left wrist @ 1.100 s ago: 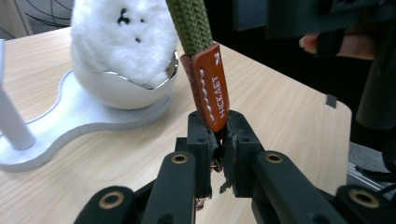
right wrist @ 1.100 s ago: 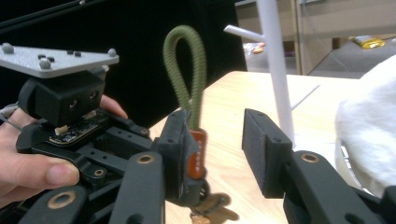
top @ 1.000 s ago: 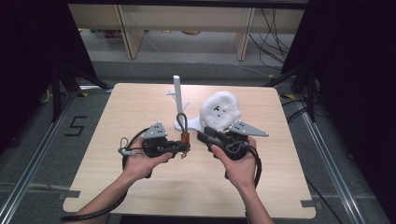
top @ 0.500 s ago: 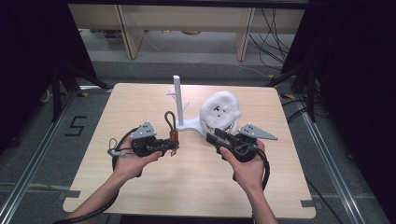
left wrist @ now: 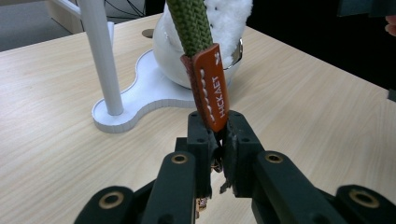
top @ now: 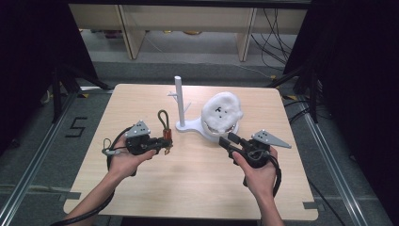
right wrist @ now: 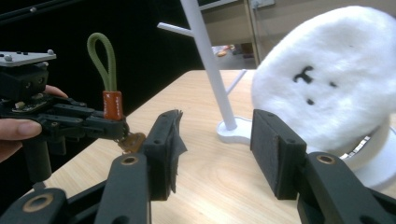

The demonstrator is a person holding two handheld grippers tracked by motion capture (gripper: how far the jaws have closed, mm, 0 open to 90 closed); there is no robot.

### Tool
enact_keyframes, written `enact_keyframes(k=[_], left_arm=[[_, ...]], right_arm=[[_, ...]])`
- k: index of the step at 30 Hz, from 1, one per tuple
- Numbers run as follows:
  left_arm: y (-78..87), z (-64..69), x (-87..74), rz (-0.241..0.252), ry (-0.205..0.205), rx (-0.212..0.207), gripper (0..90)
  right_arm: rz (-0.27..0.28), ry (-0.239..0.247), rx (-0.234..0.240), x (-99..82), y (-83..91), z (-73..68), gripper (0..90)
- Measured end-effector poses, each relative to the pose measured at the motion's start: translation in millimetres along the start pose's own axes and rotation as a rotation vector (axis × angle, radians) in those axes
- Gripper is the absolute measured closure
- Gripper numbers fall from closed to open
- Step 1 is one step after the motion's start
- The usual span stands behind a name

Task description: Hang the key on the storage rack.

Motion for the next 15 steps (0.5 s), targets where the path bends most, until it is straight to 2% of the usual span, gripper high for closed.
enact_keyframes(k=[2, 3, 4, 6, 10, 12, 13, 14, 15], left_arm=[[-0.4, -1.8, 0.3, 0.003, 0.0, -0.002, 81.7], [-0.6, -2.9, 0.5, 0.006, 0.002, -0.004, 81.7], [-0.6, -3.5, 0.7, 0.006, 0.001, -0.002, 81.7], [-0.5, -5.1, 1.2, 0.01, 0.002, 0.003, 81.7], [-0.4, -7.3, 1.9, 0.006, -0.006, 0.022, 81.7], [-1.9, -9.9, 2.4, 0.008, -0.009, 0.016, 81.7], [-1.8, -11.4, 2.9, 0.003, -0.016, 0.027, 81.7], [-2.0, -12.5, 3.3, 0.005, -0.016, 0.032, 81.7], [-2.3, -13.6, 3.8, 0.004, -0.016, 0.03, 81.7]], right_arm=[[-0.009, -0.025, -0.01, -2.1, 2.7, 0.4, 53.0], [-0.006, -0.012, -0.012, -3.1, 4.3, 2.5, 53.0], [-0.01, -0.029, -0.014, -4.1, 6.6, 2.7, 53.0], [-0.001, 0.004, -0.035, -5.9, 8.1, 7.3, 52.9], [-0.005, -0.012, -0.054, -8.8, 15.1, 12.3, 52.8], [-0.012, -0.009, -0.07, -10.6, 17.4, 16.0, 52.8], [-0.009, -0.024, -0.068, -11.7, 18.5, 16.6, 52.7], [-0.003, -0.003, -0.072, -13.1, 19.1, 19.5, 52.6], [-0.009, -0.015, -0.086, -14.4, 20.9, 20.4, 52.6]])
Point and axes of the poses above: each handheld gripper's, and its own axes: y roughly backward along the jaws, x roughly out of its top, z roughly to its right, the point moved 2 cm from there along -y, roughly forward along the jaws, and after that the axes turned 11 degrees about y, right-handed, at the moved point
